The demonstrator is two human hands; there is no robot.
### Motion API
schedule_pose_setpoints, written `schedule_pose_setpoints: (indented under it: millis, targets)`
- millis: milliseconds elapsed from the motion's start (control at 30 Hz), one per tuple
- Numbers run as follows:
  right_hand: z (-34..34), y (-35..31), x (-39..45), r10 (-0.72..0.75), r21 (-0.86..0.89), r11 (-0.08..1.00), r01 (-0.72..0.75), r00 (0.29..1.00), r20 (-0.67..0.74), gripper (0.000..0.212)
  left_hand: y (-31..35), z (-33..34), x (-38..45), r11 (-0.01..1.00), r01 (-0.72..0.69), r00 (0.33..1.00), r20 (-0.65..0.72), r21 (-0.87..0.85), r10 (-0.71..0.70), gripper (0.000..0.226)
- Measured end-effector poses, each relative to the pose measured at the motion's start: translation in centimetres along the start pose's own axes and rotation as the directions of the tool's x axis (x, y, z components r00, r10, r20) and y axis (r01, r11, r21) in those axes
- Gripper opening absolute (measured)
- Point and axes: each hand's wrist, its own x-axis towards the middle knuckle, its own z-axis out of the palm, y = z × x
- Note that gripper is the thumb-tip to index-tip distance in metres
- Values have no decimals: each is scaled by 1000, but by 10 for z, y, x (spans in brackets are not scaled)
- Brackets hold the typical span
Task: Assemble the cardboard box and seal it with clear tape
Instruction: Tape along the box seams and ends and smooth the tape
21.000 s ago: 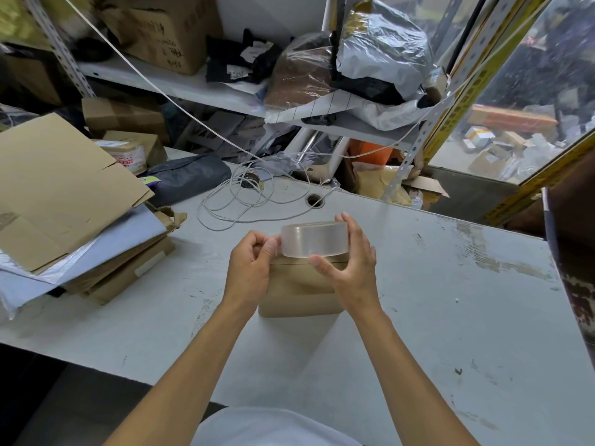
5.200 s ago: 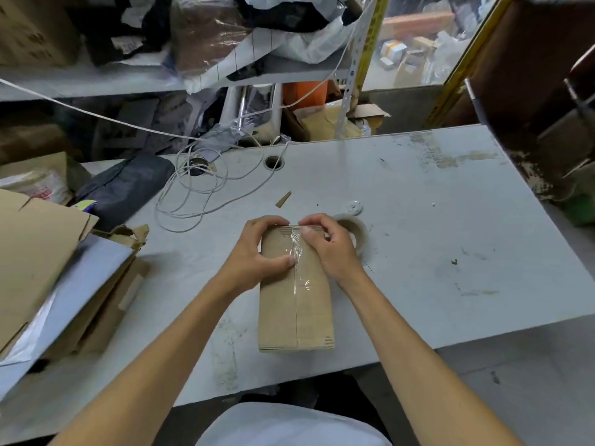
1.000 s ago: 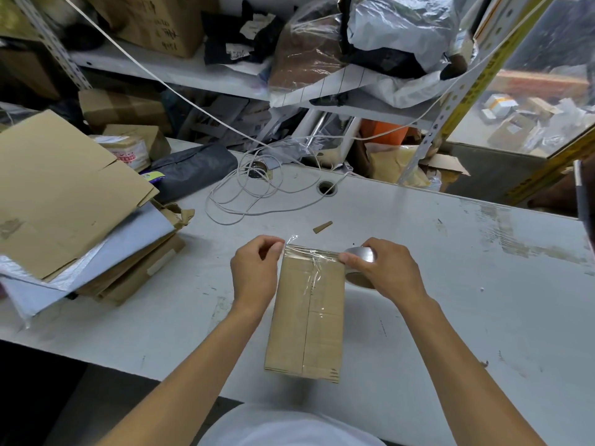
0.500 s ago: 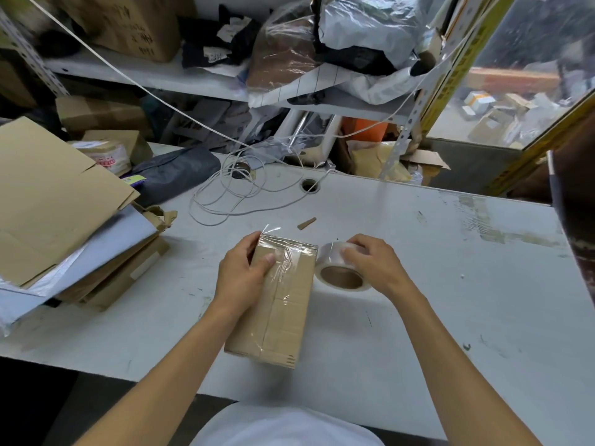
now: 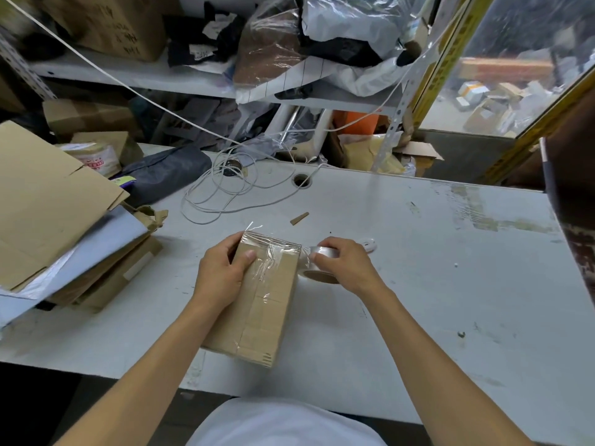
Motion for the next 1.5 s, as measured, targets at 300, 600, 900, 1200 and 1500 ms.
schedule_pose_setpoints:
  millis: [300, 600, 900, 1200, 1500]
  targets:
    - [-24, 30, 20, 70, 112, 992, -56, 990, -123, 28, 4, 4, -6, 1000, -4, 1000, -30, 1, 4, 34]
    - [-57, 114, 77, 105, -447, 886, -123, 992, -65, 34, 1, 16, -11, 997, -16, 996, -92, -70, 10, 34]
    - [-49, 81, 50, 110, -38, 992, -122, 966, -235, 19, -3, 16, -12, 998, 22, 993, -116, -66, -30, 36]
    - [-11, 6, -8, 7, 243, 967, 72, 951, -310, 32, 8, 16, -16, 994, 25, 992, -117, -105, -38, 33]
    - [26, -11, -15, -42, 124, 988, 95, 925, -379, 37, 14, 16, -20, 996, 22, 992, -121, -91, -33, 29]
